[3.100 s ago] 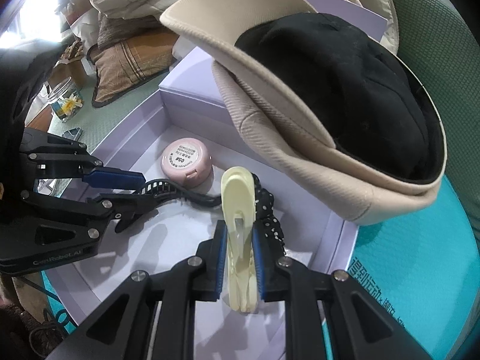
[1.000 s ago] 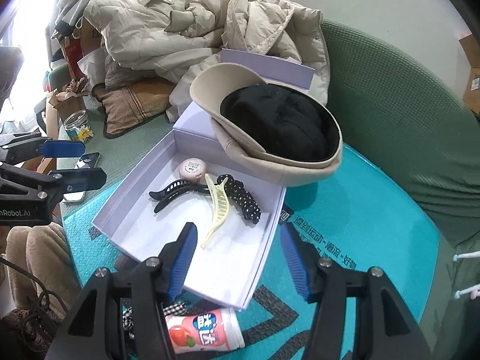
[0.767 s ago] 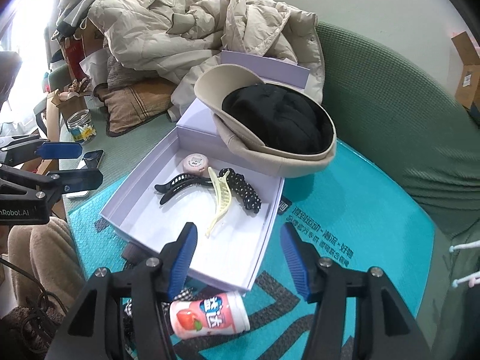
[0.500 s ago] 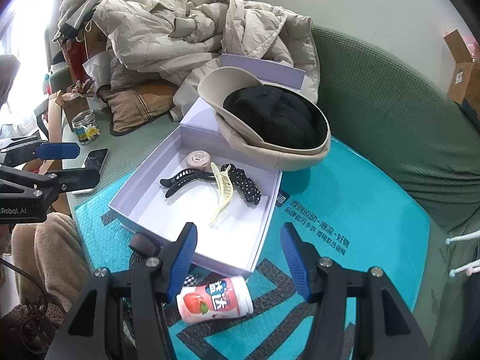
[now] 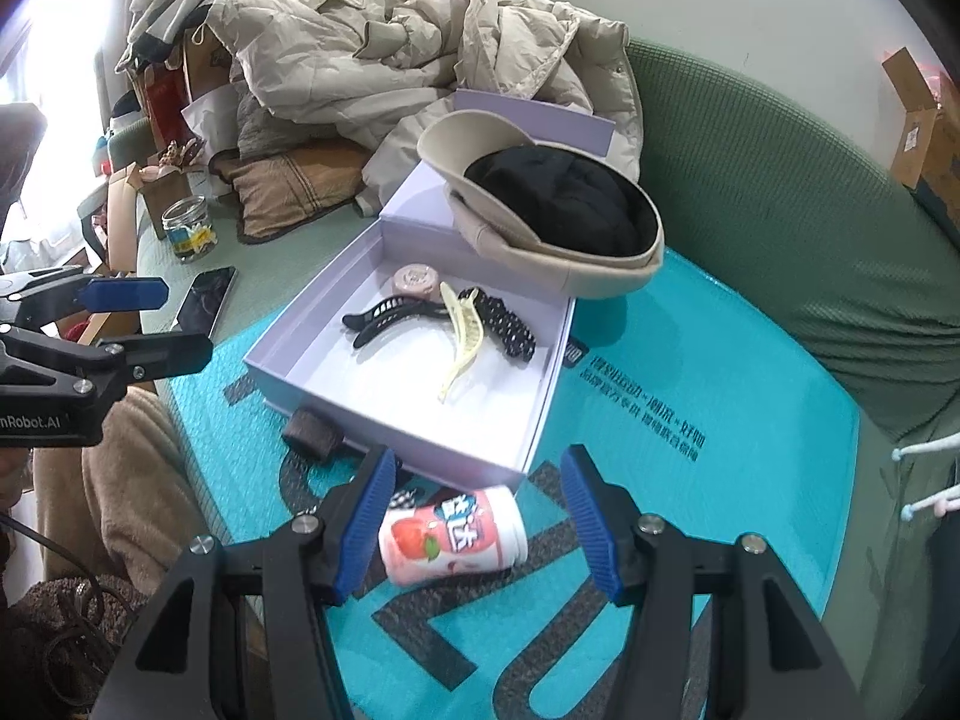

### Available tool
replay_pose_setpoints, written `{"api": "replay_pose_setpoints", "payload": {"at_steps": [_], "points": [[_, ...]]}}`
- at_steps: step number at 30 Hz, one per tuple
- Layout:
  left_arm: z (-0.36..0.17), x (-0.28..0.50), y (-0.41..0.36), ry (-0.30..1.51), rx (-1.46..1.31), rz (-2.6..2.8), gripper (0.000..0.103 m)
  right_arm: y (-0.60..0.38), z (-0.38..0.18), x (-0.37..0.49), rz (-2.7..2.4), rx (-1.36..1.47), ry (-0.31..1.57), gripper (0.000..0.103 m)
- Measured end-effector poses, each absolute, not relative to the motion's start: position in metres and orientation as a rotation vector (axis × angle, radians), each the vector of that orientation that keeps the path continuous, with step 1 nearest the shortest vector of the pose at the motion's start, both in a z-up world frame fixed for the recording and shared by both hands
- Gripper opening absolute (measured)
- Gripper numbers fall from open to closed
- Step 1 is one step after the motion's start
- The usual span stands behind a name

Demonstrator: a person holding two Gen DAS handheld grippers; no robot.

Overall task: Organize objects
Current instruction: 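Withdraw both tools from the box toward the remaining items on the mat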

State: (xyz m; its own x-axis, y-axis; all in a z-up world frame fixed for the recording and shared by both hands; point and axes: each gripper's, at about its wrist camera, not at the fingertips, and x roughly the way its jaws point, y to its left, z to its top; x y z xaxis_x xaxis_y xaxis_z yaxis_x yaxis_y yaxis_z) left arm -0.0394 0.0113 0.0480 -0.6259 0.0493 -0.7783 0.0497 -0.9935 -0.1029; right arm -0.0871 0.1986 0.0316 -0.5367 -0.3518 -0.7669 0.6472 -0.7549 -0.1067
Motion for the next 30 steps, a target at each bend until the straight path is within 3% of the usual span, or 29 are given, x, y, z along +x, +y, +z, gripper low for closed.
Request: {"api": "replay_pose_setpoints", "payload": {"at_steps": [9,12,30], "points": [[0.028,-0.028,0.025,0.167,1.419,-2.813,0.073,0.204,0.015,-0.079,-2.246,1.063,0.527,0.059],[0.02,-0.024,0.028,0.158,1.438,-2.797,0.073,0.205,0.01,-0.076,-2.236,1.07,0.527,0.07],[-0.02,-0.013,0.032,0.199,1.564,-2.738,0.073,0.204,-0.023,-0.058,-2.096,1.15,0.494,0.07]]}}
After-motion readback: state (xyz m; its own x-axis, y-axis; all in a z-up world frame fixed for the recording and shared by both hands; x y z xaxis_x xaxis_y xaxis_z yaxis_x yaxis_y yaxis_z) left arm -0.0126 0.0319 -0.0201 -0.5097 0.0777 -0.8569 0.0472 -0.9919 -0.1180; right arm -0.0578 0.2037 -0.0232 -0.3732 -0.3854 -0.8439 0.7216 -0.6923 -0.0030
